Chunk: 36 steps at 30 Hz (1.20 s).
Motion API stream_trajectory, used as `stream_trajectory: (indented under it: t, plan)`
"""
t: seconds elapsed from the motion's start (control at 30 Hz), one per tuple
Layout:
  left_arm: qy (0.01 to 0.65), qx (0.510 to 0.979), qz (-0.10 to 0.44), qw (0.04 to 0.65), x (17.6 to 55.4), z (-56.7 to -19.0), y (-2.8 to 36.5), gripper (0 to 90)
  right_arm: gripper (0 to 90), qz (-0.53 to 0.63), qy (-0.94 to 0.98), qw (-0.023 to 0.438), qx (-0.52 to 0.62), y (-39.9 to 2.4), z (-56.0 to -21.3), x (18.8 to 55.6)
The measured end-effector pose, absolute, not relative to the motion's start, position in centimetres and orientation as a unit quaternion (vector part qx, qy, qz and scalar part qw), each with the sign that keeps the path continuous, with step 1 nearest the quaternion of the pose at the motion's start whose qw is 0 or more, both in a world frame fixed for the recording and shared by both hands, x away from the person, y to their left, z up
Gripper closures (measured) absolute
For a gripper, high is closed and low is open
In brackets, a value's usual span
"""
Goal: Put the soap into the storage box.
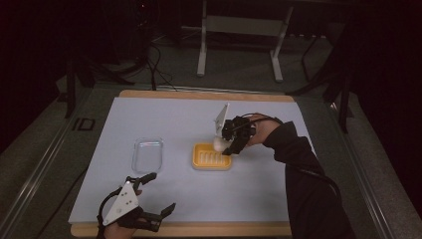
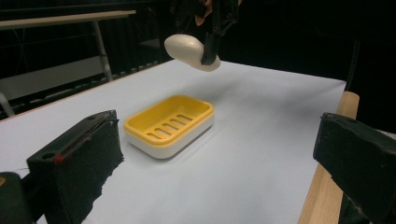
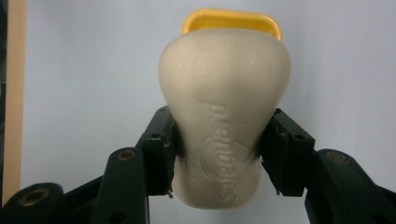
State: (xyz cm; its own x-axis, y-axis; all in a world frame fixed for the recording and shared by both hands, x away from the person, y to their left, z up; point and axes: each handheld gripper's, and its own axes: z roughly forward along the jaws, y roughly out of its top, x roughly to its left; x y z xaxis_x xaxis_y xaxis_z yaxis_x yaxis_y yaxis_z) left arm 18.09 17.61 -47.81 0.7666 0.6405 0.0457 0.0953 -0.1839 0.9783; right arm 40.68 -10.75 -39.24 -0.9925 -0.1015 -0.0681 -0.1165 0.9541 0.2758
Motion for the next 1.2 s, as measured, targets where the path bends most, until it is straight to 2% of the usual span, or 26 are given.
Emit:
stream_trajectory:
  t: [0.37, 0.57, 1.2]
  plan:
    - [0.251, 0.734, 0.231, 0.587, 18.0, -47.8, 17.7, 1.2, 49.9, 0.153, 0.986, 0.027, -0.067, -9.4, -40.1, 40.9]
    - [0.248, 0.736, 0.232, 0.585, 18.1, -47.8, 17.7, 1.1, 49.8, 0.165, 0.984, 0.012, -0.071, -8.5, -40.8, 41.3]
    - [0.247, 0.739, 0.231, 0.583, 18.1, -47.9, 17.7, 1.2, 49.8, 0.165, 0.983, 0.021, -0.072, -8.3, -45.3, 42.2]
